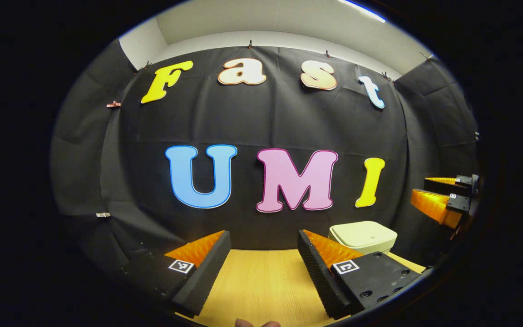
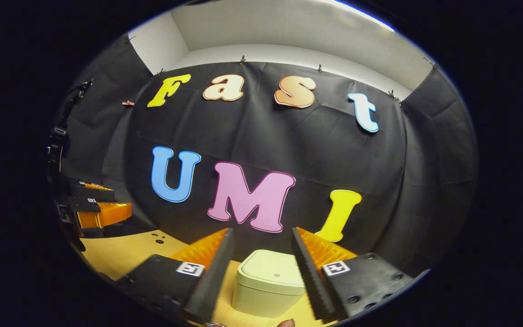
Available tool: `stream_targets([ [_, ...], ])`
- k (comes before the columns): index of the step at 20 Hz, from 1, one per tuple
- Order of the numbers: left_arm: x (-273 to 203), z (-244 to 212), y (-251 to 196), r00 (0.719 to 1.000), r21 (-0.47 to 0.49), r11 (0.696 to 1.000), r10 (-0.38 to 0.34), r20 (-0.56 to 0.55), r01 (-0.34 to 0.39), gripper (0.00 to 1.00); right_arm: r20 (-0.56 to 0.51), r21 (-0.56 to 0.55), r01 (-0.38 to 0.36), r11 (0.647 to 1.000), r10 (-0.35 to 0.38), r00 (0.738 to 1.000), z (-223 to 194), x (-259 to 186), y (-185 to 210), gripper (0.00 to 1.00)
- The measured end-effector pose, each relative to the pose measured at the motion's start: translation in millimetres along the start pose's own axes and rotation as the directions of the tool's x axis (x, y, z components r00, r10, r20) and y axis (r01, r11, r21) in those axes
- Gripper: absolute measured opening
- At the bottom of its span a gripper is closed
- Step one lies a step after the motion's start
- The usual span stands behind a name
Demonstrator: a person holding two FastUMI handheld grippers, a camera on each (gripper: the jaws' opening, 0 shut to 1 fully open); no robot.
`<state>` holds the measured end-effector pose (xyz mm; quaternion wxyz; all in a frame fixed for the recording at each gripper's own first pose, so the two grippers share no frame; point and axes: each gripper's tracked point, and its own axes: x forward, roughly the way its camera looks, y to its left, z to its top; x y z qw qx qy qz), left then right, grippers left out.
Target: Press the lid of the desktop garbage bin to open it, pick up the crumpled paper on the desktop and throw it into the bin, then pick up the pop can on the desktop and drop it into the bin, and finally close the garbage bin lid.
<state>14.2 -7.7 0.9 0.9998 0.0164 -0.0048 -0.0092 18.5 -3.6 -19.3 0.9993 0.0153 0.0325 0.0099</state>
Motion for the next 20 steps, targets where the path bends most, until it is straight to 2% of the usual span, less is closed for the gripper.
stream_targets([
  [2, 0.7, -1.3, -2.3, 1.000, 0.000, 1.000, -0.003, -0.002, 0.003, 0.95, -0.021, 0.074, -0.067, 0.995, 0.069, 0.997, -3.5, 0.6, 10.0, 0.24],
  [3, 1.2, -1.0, -4.1, 1.000, 0.000, 1.000, -0.004, -0.004, 0.004, 0.95, -0.035, 0.095, -0.076, 0.993, 0.079, 0.996, -5.9, 2.6, 11.1, 0.05],
  [6, 3.3, -3.0, -7.6, 1.000, -0.005, 1.000, -0.005, -0.010, 0.005, 0.95, -0.043, 0.057, -0.035, 0.998, 0.037, 0.998, -16.6, 17.9, -14.0, 0.05],
  [7, 3.8, -2.6, -9.3, 1.000, -0.009, 1.000, -0.006, -0.014, 0.006, 0.98, -0.052, 0.052, -0.032, 0.998, 0.035, 0.998, -20.9, 24.5, -17.3, 0.05],
  [8, 4.9, -4.6, -9.8, 1.000, -0.011, 1.000, -0.004, -0.016, 0.004, 0.95, -0.066, 0.051, -0.029, 0.998, 0.032, 0.997, -27.7, 31.9, -21.0, 0.05],
  [12, 5.3, -4.1, -11.5, 1.000, -0.004, 1.000, 0.017, -0.019, -0.017, 0.95, -0.108, 0.059, -0.016, 0.998, 0.023, 0.994, -55.4, 65.2, -39.1, 0.05],
  [20, 9.6, -10.0, -7.5, 0.997, -0.003, 0.998, 0.066, -0.041, -0.066, 0.95, -0.191, 0.099, -0.018, 0.995, 0.036, 0.981, -115.4, 110.6, -47.9, 0.05],
])
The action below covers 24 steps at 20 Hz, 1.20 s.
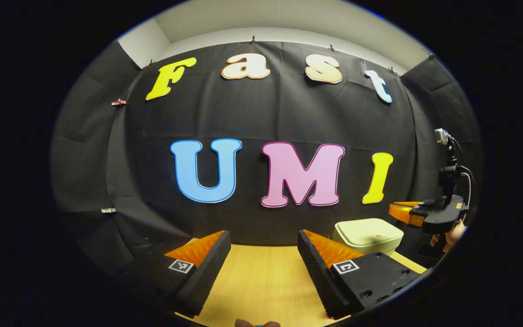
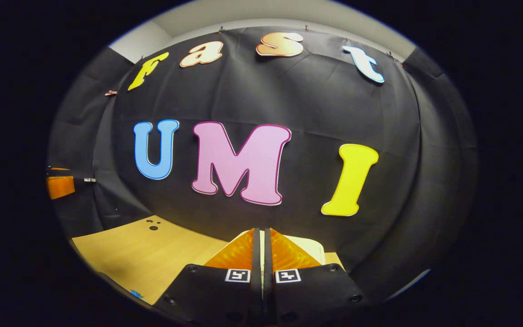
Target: Press the lid of the desktop garbage bin to open it, pick up the crumpled paper on the desktop and throw it into the bin, then pick up the pop can on the desktop and drop it into the bin, and finally close the garbage bin lid.
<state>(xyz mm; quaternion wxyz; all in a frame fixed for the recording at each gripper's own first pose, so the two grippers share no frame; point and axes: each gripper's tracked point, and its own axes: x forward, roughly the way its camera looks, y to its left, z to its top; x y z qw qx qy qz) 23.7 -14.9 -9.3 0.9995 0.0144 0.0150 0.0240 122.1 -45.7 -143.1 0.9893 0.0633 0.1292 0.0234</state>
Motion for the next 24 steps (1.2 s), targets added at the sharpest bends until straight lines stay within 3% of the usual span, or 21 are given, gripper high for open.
stream_targets([
  [10, 2.5, -4.7, -1.9, 1.000, 0.002, 1.000, 0.008, -0.014, -0.008, 0.95, -0.132, 0.004, -0.002, 1.000, 0.002, 0.991, -68.3, 19.5, -7.3, 0.05],
  [17, 2.9, -5.9, -6.0, 1.000, 0.006, 1.000, 0.006, -0.020, -0.006, 0.95, -0.202, 0.026, -0.022, 0.999, 0.026, 0.979, -95.2, 19.9, -1.4, 0.06],
  [24, 1.6, -4.3, -9.5, 1.000, -0.003, 1.000, 0.004, -0.013, -0.004, 0.95, -0.191, 0.021, -0.025, 0.999, 0.029, 0.981, -94.1, 21.6, -1.7, 0.06],
])
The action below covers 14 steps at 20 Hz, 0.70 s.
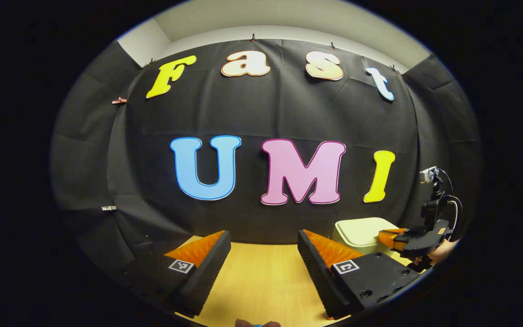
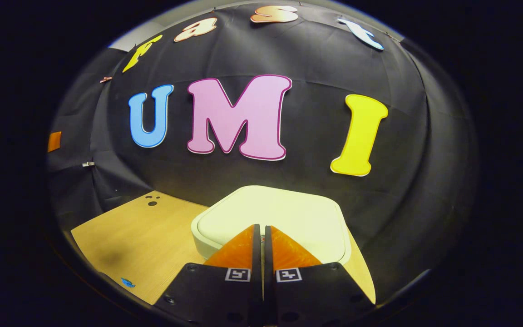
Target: Press the lid of the desktop garbage bin to open it, pick up the crumpled paper on the desktop and throw it into the bin, then pick up the pop can on the desktop and drop it into the bin, and finally close the garbage bin lid.
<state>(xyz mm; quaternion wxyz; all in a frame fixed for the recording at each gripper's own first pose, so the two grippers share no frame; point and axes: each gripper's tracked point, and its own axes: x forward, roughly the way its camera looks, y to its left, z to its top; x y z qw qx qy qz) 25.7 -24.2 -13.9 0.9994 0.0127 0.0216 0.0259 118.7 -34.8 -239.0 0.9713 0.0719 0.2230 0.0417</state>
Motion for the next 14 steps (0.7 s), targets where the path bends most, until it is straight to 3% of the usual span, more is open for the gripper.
stream_targets([
  [14, -9.0, -4.3, 6.8, 1.000, 0.003, 1.000, -0.001, -0.003, 0.001, 0.95, 0.137, 0.014, 0.037, 0.999, -0.039, 0.990, 52.3, -28.8, -10.9, 0.06],
])
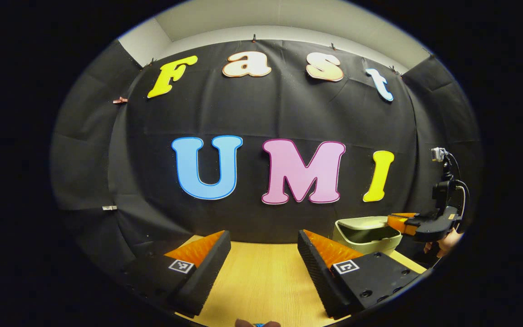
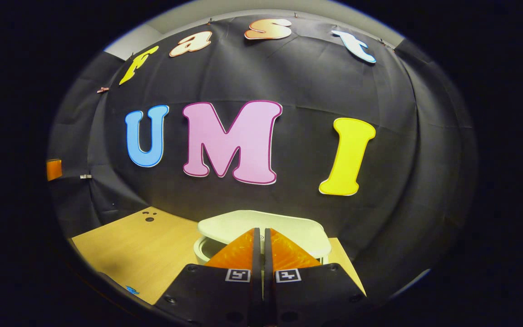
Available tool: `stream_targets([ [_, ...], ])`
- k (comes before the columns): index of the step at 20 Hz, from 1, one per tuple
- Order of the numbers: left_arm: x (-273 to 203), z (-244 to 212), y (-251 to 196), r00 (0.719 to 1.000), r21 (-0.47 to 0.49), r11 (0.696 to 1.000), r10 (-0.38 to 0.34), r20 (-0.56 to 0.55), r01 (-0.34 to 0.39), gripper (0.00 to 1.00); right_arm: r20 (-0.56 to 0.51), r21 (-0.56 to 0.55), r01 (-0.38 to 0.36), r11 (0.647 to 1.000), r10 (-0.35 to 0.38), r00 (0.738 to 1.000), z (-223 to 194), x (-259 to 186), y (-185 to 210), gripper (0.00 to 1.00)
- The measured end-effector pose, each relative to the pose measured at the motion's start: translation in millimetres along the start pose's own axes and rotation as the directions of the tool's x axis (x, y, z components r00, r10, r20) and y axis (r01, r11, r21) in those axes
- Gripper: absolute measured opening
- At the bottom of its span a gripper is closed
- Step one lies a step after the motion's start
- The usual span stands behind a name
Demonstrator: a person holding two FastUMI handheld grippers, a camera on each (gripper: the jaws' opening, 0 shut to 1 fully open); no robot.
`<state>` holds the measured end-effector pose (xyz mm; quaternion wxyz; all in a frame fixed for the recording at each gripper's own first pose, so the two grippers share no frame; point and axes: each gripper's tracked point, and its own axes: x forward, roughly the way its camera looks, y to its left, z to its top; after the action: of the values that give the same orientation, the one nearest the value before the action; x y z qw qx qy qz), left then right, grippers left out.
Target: Press the lid of the desktop garbage bin to open it, pick up the crumpled paper on the desktop and throw it into the bin, then pick up the pop can on the desktop and drop it into the bin, and finally close the garbage bin lid.
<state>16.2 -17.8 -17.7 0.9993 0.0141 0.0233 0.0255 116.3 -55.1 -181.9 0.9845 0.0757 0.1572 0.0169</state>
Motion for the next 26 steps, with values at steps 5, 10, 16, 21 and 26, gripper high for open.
stream_targets([
  [5, -4.5, -4.5, 5.3, 1.000, 0.000, 1.000, 0.004, -0.008, -0.004, 0.95, 0.027, 0.001, 0.005, 1.000, -0.005, 1.000, 8.2, -7.9, 0.5, 0.06],
  [10, -5.4, -12.1, 10.2, 1.000, -0.002, 1.000, 0.005, -0.024, -0.005, 0.95, 0.046, -0.014, 0.002, 1.000, -0.001, 0.999, 13.5, -17.2, 1.6, 0.15],
  [16, -6.7, -36.6, 9.6, 0.997, -0.002, 1.000, -0.021, -0.067, 0.021, 0.95, 0.037, -0.020, -0.048, 0.999, 0.048, 0.998, 12.6, -32.1, 19.1, 0.58],
  [21, -11.8, -77.7, 1.8, 0.988, 0.013, 0.997, -0.068, -0.139, 0.070, 0.95, 0.043, -0.027, -0.081, 0.996, 0.082, 0.996, 12.9, -47.6, 32.6, 0.78],
  [26, -20.6, -141.7, -10.0, 0.963, 0.030, 0.989, -0.134, -0.233, 0.145, 0.95, 0.046, -0.054, -0.101, 0.993, 0.103, 0.994, 11.5, -61.6, 35.8, 0.80],
])
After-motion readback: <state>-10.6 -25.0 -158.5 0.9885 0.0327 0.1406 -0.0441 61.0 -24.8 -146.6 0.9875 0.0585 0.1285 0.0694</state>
